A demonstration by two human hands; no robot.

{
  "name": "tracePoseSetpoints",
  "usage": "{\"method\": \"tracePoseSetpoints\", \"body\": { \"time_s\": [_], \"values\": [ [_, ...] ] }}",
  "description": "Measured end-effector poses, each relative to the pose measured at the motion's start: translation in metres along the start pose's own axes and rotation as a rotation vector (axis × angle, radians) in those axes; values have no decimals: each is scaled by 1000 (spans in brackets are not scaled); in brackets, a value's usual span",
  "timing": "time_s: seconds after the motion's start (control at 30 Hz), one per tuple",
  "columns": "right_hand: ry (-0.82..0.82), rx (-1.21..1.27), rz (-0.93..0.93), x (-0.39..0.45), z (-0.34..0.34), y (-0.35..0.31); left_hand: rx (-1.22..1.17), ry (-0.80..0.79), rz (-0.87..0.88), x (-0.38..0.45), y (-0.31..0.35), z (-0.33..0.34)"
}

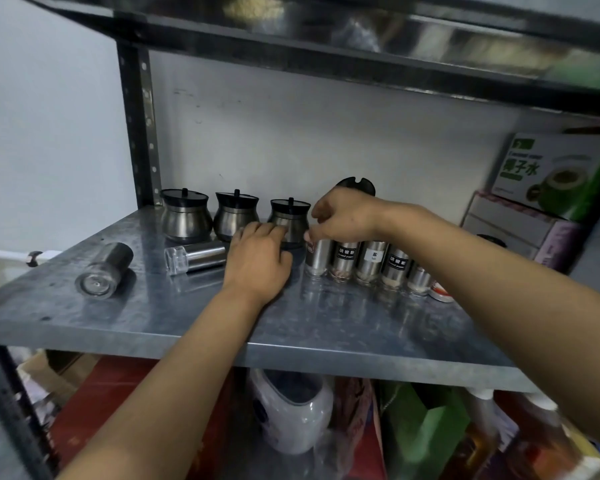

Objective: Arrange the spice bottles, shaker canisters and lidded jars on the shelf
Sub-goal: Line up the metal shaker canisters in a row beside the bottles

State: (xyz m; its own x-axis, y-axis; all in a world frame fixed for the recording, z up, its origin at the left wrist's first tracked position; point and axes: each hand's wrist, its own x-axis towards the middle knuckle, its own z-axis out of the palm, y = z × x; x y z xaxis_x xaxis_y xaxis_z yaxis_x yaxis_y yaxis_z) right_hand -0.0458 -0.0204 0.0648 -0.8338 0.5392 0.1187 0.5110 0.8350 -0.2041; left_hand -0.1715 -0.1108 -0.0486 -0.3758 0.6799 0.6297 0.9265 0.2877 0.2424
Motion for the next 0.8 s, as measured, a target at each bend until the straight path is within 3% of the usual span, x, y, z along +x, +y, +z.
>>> {"method": "tracePoseSetpoints", "body": {
  "time_s": [0.1, 0.8],
  "values": [
    [101, -104, 28, 2, -2, 0, -2, -14, -1, 0, 0, -1],
    [87, 25, 24, -2, -1, -5, -33, 55, 1, -1, -4, -13]
  ]
}}
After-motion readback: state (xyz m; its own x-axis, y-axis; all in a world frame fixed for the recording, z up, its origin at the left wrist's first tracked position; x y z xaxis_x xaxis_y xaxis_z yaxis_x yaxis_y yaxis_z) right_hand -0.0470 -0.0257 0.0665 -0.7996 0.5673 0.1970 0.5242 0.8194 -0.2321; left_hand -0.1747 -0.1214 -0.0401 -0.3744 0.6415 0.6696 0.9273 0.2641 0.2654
